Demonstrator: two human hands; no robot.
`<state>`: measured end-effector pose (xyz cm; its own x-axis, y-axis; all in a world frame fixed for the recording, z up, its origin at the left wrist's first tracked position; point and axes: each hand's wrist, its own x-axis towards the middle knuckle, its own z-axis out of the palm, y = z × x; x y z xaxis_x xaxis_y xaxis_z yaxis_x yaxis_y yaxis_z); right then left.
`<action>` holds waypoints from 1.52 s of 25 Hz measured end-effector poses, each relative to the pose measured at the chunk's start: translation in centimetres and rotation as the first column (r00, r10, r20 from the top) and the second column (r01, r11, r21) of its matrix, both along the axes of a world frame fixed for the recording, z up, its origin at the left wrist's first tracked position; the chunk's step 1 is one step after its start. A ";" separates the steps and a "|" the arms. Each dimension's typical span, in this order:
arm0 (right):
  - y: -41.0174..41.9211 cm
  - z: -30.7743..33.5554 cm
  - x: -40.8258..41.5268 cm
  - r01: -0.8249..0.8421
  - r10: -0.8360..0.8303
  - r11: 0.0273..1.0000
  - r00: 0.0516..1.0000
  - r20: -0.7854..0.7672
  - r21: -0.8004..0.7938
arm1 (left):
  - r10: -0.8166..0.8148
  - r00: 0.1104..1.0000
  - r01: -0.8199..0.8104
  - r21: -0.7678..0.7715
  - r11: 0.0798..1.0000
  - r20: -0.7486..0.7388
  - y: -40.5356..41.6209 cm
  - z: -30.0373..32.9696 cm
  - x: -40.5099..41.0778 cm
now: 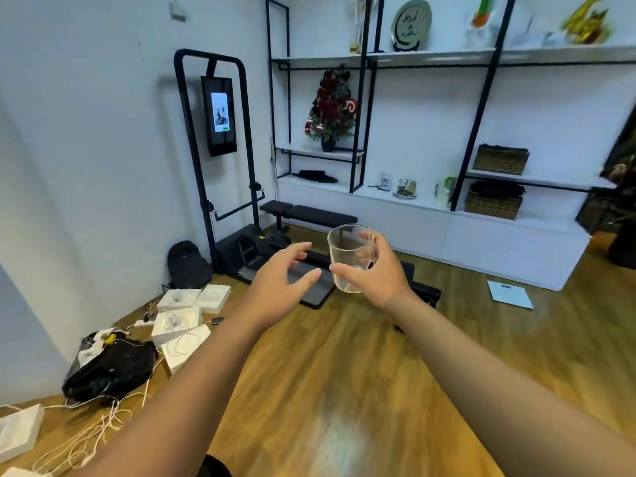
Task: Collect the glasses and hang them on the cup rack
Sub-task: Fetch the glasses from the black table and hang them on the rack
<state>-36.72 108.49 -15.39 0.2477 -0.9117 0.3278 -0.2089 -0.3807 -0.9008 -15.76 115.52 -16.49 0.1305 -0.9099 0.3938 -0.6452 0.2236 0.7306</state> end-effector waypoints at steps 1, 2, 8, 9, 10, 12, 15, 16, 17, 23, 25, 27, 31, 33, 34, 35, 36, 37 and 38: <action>-0.4 0.3 -1.6 0.020 -0.020 1.000 1.000 0.011 0.008 | -0.019 1.000 0.019 0.003 1.000 0.002 -0.8 0.3 -1.4; -0.9 0.5 -3.2 0.037 -0.037 0.999 0.999 0.020 0.014 | -0.036 0.999 0.036 0.006 0.999 0.007 -1.6 0.5 -2.9; -4.1 -0.1 -12.6 0.121 -0.123 0.992 0.992 0.037 0.031 | -0.107 0.993 0.106 0.017 0.994 0.042 -6.3 0.9 -12.0; -4.9 -0.4 -14.3 0.135 -0.136 0.990 0.990 0.033 0.039 | -0.118 0.992 0.117 0.023 0.993 0.046 -7.1 0.9 -13.8; -5.6 -0.6 -16.1 0.147 -0.149 0.988 0.988 0.028 0.047 | -0.128 0.991 0.127 0.029 0.991 0.047 -7.9 0.9 -15.6; -7.1 -0.8 -19.4 0.159 -0.161 0.986 0.987 0.021 0.051 | -0.142 0.989 0.141 0.026 0.990 0.044 -9.4 0.8 -19.0; -9.1 -1.3 -24.0 0.167 -0.168 0.985 0.986 0.015 0.052 | -0.146 0.989 0.146 -0.006 0.989 0.037 -11.4 0.4 -24.0; -9.7 -1.5 -25.5 0.176 -0.177 0.983 0.984 0.013 0.053 | -0.148 0.988 0.148 -0.019 0.989 0.035 -12.1 0.2 -25.7; -10.3 -1.7 -26.9 0.190 -0.190 0.980 0.982 0.010 0.054 | -0.152 0.988 0.153 -0.025 0.988 0.027 -12.8 0.1 -27.3; -14.5 -2.2 -32.7 0.247 -0.248 0.968 0.969 0.018 0.030 | -0.205 0.971 0.206 0.005 0.979 0.122 -18.2 -0.2 -33.7; -16.8 -2.2 -34.4 0.271 -0.271 0.962 0.962 0.023 0.023 | -0.231 0.962 0.233 0.009 0.973 0.147 -20.9 -0.2 -35.4; -19.2 -2.2 -35.8 0.293 -0.293 0.956 0.956 0.026 0.015 | -0.249 0.959 0.249 0.016 0.968 0.137 -23.8 -0.4 -36.8; -24.0 -2.4 -37.7 0.340 -0.341 0.940 0.940 0.011 0.025 | -0.300 0.951 0.297 0.049 0.954 0.075 -29.6 -0.6 -38.3; -27.1 -2.3 -38.2 0.368 -0.368 0.930 0.930 0.005 0.022 | -0.330 0.939 0.325 0.060 0.944 0.100 -33.3 -0.2 -38.6; -28.7 -2.2 -38.4 0.379 -0.379 0.925 0.925 0.004 0.019 | -0.342 0.932 0.336 0.063 0.940 0.120 -35.3 0.0 -38.7; -30.4 -2.1 -38.6 0.391 -0.391 0.920 0.920 0.004 0.017 | -0.351 0.924 0.345 0.067 0.936 0.153 -37.4 0.2 -38.7; -32.1 -2.0 -38.7 0.407 -0.407 0.913 0.914 0.006 0.016 | -0.357 0.914 0.351 0.069 0.934 0.191 -39.5 0.3 -38.6; -33.5 -1.9 -38.9 0.423 -0.423 0.906 0.906 0.007 0.014 | -0.361 0.905 0.355 0.068 0.932 0.224 -41.3 0.4 -38.6; -34.8 -1.8 -39.2 0.438 -0.438 0.899 0.899 0.006 0.010 | -0.364 0.898 0.359 0.066 0.931 0.246 -43.0 0.5 -38.6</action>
